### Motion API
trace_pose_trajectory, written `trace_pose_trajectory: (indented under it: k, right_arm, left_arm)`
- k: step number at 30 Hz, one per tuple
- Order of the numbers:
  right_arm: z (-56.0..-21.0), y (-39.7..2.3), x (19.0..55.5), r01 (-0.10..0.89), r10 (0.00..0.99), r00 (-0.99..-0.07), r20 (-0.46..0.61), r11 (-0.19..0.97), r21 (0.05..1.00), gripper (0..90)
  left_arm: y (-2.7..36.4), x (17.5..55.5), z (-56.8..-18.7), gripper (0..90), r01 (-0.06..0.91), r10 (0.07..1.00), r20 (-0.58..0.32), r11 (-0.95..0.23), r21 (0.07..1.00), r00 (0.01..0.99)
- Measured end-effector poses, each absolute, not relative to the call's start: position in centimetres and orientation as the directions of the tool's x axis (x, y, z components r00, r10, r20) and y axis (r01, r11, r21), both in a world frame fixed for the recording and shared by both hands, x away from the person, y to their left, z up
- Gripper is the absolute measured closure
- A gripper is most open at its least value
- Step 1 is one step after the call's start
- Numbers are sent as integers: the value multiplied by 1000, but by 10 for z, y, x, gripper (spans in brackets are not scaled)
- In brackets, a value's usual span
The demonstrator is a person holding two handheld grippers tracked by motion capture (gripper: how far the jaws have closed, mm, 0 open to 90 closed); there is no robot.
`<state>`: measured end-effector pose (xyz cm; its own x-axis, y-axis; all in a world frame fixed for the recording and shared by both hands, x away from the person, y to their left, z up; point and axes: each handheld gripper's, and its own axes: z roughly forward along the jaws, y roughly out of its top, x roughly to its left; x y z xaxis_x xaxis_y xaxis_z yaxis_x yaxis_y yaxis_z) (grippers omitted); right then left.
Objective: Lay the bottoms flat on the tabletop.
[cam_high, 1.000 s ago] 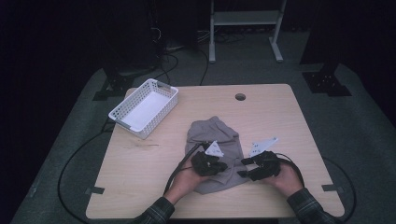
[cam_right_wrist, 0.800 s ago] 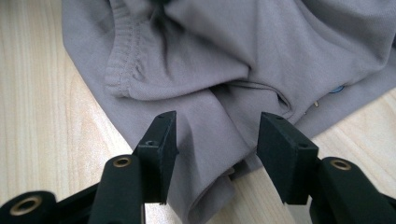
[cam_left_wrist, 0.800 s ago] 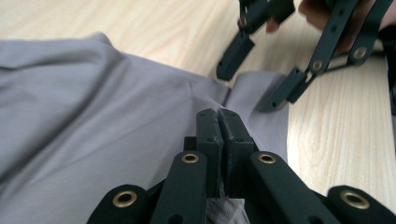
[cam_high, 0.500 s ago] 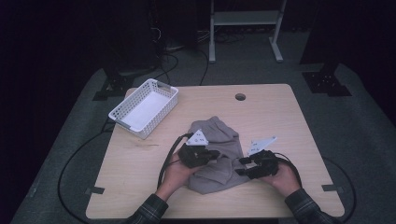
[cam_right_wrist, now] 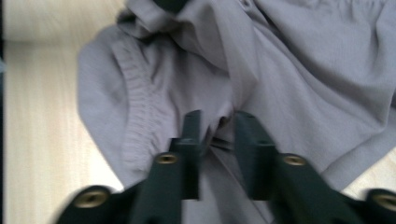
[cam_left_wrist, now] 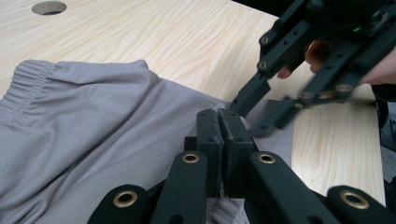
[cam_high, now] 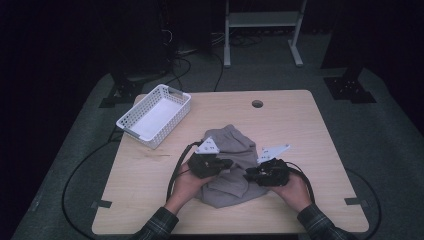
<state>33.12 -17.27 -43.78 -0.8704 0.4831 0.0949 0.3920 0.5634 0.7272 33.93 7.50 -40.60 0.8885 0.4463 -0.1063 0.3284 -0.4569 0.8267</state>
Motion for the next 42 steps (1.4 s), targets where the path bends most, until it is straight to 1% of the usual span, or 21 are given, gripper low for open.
trace_pose_trajectory:
  k: [2, 4, 11, 25, 42]
  right_arm:
    - [-440, -171, 333, 395, 492, -867, 85, 573, 718, 871]
    - [-440, -170, 333, 392, 497, -865, 75, 575, 718, 883]
    - [-431, -177, 330, 372, 504, -862, 56, 554, 744, 885]
    - [-419, -203, 331, 368, 544, -838, 46, 501, 783, 887]
    - [-416, -237, 333, 404, 611, -790, 42, 468, 786, 889]
  left_arm:
    - [75, 339, -406, 880, 327, 447, -103, -460, 826, 889]
    - [76, 339, -406, 880, 327, 449, -102, -460, 826, 888]
    - [88, 342, -403, 881, 334, 474, -100, -440, 834, 875]
    - [138, 348, -391, 884, 367, 568, -116, -351, 861, 815]
    - [189, 344, -394, 884, 427, 656, -157, -274, 862, 738]
